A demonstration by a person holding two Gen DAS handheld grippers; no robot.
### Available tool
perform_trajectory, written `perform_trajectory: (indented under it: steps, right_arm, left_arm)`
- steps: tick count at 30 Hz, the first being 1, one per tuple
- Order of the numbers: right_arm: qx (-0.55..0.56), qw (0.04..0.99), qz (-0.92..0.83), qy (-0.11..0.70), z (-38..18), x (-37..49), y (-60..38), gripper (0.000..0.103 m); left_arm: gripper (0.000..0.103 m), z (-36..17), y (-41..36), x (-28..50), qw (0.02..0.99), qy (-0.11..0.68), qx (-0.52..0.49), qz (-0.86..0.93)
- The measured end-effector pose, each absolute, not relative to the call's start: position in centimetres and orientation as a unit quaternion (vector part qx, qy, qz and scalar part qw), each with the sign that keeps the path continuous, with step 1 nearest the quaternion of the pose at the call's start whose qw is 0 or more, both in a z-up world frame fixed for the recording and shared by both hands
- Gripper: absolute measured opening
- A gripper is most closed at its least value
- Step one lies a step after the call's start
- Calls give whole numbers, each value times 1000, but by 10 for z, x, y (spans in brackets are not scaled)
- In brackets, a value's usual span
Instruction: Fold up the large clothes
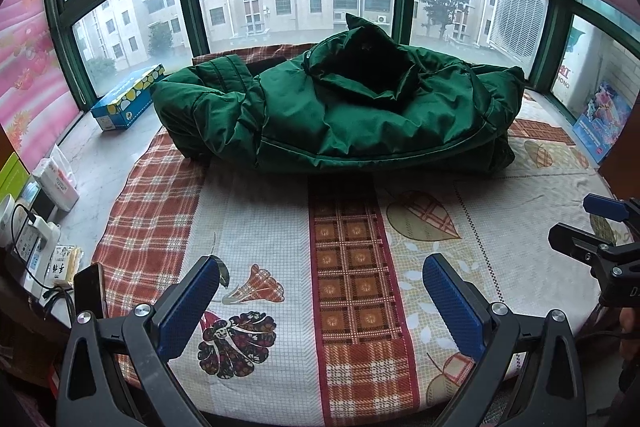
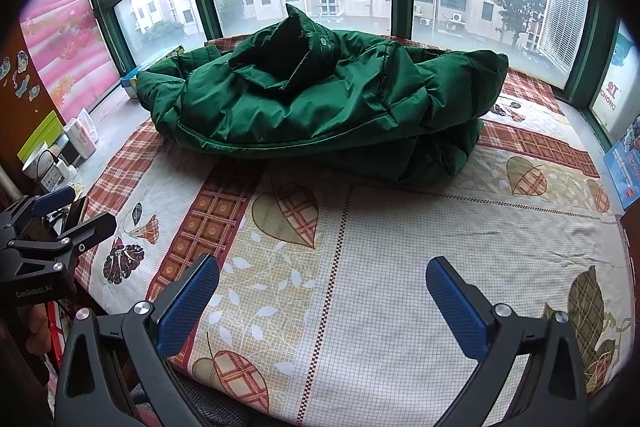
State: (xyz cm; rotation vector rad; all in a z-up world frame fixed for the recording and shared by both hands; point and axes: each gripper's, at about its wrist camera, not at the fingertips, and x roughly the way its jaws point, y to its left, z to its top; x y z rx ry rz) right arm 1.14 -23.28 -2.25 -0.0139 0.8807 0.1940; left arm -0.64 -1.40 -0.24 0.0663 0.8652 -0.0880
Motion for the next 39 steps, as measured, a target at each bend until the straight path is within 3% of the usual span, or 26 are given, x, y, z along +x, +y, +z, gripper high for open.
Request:
perform_trajectory:
  steps: [39]
  right_arm:
    - [-7, 895, 99, 435, -28, 18, -231, 103]
  left_arm:
    - [103, -18, -15, 4, 896, 442, 28, -43]
